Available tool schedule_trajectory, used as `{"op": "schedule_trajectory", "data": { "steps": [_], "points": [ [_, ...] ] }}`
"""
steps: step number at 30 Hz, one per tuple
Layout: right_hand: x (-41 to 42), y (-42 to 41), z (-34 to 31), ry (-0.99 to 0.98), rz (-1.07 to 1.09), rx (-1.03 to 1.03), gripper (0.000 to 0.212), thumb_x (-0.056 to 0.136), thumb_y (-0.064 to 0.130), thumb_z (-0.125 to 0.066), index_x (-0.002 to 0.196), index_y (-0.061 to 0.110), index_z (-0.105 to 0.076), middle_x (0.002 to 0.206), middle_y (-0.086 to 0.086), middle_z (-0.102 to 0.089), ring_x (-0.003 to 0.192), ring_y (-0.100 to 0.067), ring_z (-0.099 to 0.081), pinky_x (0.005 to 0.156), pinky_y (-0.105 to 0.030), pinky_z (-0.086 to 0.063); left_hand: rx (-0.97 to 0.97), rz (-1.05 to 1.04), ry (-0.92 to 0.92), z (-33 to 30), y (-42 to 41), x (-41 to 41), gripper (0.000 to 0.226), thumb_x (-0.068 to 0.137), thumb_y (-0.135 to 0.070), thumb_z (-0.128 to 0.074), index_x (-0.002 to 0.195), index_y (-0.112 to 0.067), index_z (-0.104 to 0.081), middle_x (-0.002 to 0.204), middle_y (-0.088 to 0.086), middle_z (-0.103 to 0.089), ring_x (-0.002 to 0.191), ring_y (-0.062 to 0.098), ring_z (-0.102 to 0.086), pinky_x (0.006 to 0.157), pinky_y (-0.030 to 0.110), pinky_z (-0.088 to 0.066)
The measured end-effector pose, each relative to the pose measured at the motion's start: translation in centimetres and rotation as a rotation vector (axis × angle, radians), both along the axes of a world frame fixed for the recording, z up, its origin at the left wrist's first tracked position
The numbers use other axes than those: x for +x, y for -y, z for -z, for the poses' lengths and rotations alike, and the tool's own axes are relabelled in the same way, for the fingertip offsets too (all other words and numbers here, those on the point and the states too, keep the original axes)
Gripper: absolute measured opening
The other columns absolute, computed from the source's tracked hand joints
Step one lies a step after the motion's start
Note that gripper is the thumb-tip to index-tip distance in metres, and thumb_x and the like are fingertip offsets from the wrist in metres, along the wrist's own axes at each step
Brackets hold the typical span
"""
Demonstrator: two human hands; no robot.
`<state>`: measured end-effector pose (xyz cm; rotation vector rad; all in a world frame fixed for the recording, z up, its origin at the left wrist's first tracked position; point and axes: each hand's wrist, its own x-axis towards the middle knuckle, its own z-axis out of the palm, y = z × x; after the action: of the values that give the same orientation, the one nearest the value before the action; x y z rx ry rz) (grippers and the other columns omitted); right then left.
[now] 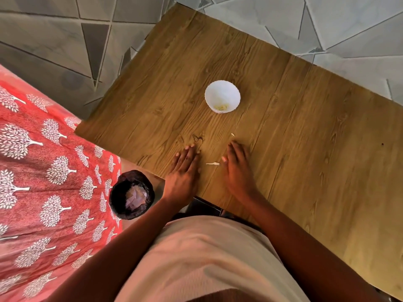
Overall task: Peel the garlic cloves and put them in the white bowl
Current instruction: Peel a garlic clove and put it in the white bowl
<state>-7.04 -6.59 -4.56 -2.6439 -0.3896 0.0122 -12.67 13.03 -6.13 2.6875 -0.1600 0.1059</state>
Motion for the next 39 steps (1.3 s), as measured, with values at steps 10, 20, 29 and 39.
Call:
{"op": "schedule_trajectory", "data": {
  "steps": [10, 20, 29, 39],
  "points": [
    [0.0, -2.0, 0.2, 0.117, -0.363, -0.08, 0.041, 0.108, 0.025, -0.037, 0.134, 0.002, -0.06, 0.142, -0.02, -0.053, 0.134, -0.037, -0.048, 0.104, -0.05, -0.048, -0.023, 0.052, 0.024, 0.2, -1.0, 0.1, 0.055, 0.104, -0.018, -0.045, 0.157, -0.006, -0.036, 0.168, 0.01, -0.022, 0.158, 0.021, -0.012, 0.129, 0.036, -0.007],
    [-0.9, 3.0, 0.2, 0.191, -0.297, 0.002, 0.039, 0.106, 0.017, -0.043, 0.137, 0.002, -0.06, 0.133, -0.017, -0.063, 0.124, -0.032, -0.06, 0.101, -0.047, -0.053, -0.033, 0.012, 0.055, 0.4, -0.6, 0.2, 0.052, 0.103, -0.019, -0.044, 0.152, -0.004, -0.044, 0.166, 0.011, -0.03, 0.156, 0.025, -0.023, 0.128, 0.041, -0.017],
    [-3.5, 0.2, -0.1, 0.074, -0.172, -0.05, 0.043, 0.1, 0.015, -0.037, 0.134, 0.001, -0.06, 0.145, -0.021, -0.05, 0.133, -0.038, -0.047, 0.102, -0.041, -0.049, -0.004, 0.048, 0.008, 0.0, -0.4, -0.1, 0.059, 0.1, -0.02, -0.038, 0.156, -0.002, -0.036, 0.168, 0.013, -0.023, 0.157, 0.028, -0.018, 0.127, 0.046, -0.018],
    [-3.1, 0.2, -1.0, 0.144, -0.294, -0.202, 0.016, 0.079, -0.003, -0.07, 0.095, -0.002, -0.073, 0.102, -0.014, -0.064, 0.091, -0.033, -0.06, 0.062, -0.04, -0.059, -0.467, -0.009, -0.061, -1.7, 0.4, 0.3, 0.049, 0.098, -0.01, -0.045, 0.145, -0.002, -0.053, 0.158, 0.01, -0.044, 0.149, 0.02, -0.038, 0.122, 0.028, -0.03]
  ]
}}
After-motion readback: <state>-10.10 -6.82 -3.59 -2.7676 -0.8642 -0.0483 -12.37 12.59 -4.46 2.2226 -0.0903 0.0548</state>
